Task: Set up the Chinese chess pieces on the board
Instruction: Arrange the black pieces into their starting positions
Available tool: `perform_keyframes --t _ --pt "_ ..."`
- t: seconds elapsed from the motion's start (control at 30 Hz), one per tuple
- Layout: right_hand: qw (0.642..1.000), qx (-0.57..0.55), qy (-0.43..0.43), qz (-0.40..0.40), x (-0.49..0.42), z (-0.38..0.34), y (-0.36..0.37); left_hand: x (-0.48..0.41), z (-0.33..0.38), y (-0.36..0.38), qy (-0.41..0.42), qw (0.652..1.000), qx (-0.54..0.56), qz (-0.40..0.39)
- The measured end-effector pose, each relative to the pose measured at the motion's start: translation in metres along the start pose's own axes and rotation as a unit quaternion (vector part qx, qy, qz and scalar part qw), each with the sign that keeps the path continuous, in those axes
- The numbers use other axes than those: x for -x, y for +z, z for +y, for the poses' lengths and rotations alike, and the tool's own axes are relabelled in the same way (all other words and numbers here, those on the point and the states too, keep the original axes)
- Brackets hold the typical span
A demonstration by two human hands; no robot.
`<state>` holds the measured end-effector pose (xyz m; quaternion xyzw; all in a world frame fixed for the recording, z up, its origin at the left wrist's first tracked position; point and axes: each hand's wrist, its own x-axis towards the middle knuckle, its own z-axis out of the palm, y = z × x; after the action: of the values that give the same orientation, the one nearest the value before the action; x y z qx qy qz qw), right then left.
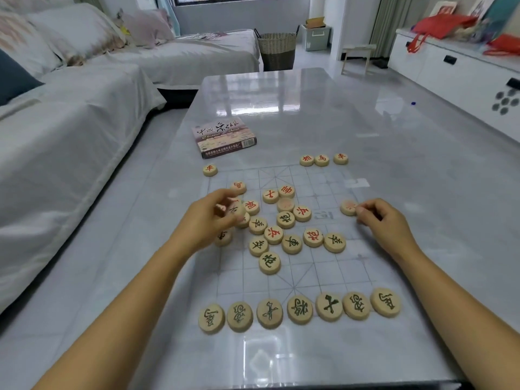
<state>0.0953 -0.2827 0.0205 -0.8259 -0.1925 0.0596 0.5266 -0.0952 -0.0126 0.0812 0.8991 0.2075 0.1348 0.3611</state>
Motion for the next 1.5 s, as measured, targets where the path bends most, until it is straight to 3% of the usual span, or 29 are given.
perform_keyframes --t 0.43,0.8,1.4,1.5 --pt "0.999 -0.041 -0.009 -0.031 0.037 -0.001 -0.012 0.132 -0.078 -0.013 -0.095 0.991 0.015 0.096" --pt "0.999 -0.003 -0.026 -0.02 0.05 -0.005 -0.008 0.133 -0.067 -0.002 -0.071 0.991 -0.006 0.111" --pt "0.999 -0.041 -0.021 -0.003 0.045 -0.018 -0.008 0.11 -0.064 0.004 -0.061 0.99 0.012 0.126" --pt "0.996 -0.037 -0.06 -0.057 0.045 -0.047 0.014 0.092 -0.063 0.004 -0.066 0.99 0.008 0.126"
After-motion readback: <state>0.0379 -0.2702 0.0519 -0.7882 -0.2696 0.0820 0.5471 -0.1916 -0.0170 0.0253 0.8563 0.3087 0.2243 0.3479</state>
